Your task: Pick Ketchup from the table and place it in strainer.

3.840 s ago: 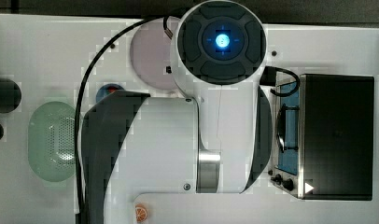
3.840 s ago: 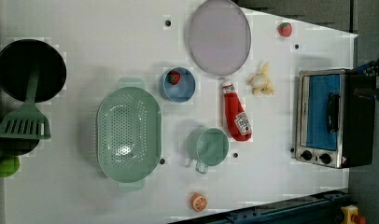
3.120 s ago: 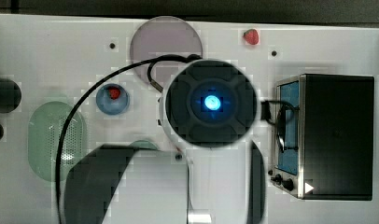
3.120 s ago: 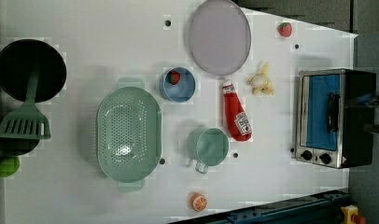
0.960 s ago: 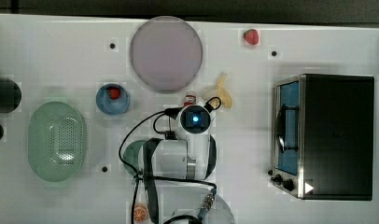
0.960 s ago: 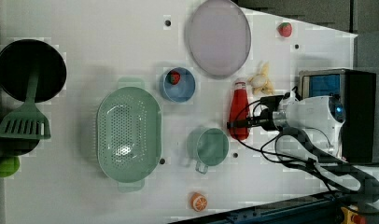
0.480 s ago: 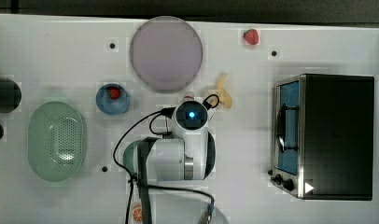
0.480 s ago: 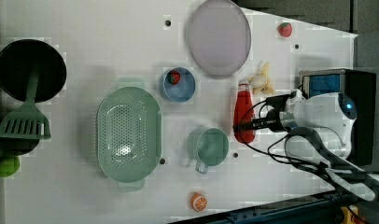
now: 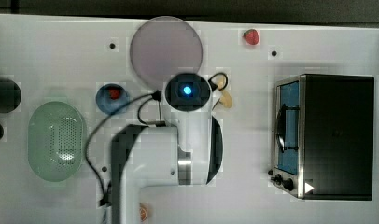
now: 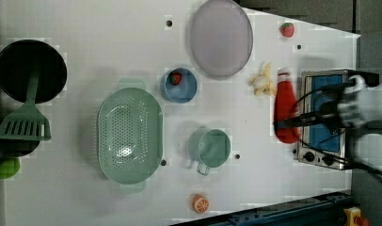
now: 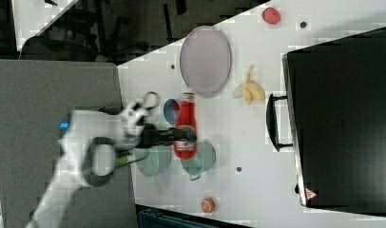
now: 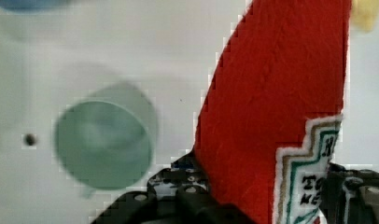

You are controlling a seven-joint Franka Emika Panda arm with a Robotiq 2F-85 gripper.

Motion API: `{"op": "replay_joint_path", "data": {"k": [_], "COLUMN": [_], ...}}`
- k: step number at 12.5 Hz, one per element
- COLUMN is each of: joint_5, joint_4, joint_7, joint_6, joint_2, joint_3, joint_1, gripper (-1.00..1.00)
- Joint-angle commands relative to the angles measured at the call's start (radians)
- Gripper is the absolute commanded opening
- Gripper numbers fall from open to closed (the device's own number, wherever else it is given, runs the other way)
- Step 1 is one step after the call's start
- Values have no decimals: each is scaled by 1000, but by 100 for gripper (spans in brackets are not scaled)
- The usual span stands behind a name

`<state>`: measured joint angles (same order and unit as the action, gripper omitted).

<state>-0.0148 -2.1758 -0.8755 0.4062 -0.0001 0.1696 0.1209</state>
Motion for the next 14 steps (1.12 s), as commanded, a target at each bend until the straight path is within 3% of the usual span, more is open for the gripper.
{"op": "replay_joint_path", "data": {"k": [1,8,14], "joint_5": [-10,-23,-23], "joint_4": [83,106,92], "joint_7": [122,462,741], "joint_6": [-87,-61,203], "joint_2": [-52,-26,142], "joint_3": [62,319,529], "joint_1": [-28,-60,-80], "gripper": [24,24,24]}}
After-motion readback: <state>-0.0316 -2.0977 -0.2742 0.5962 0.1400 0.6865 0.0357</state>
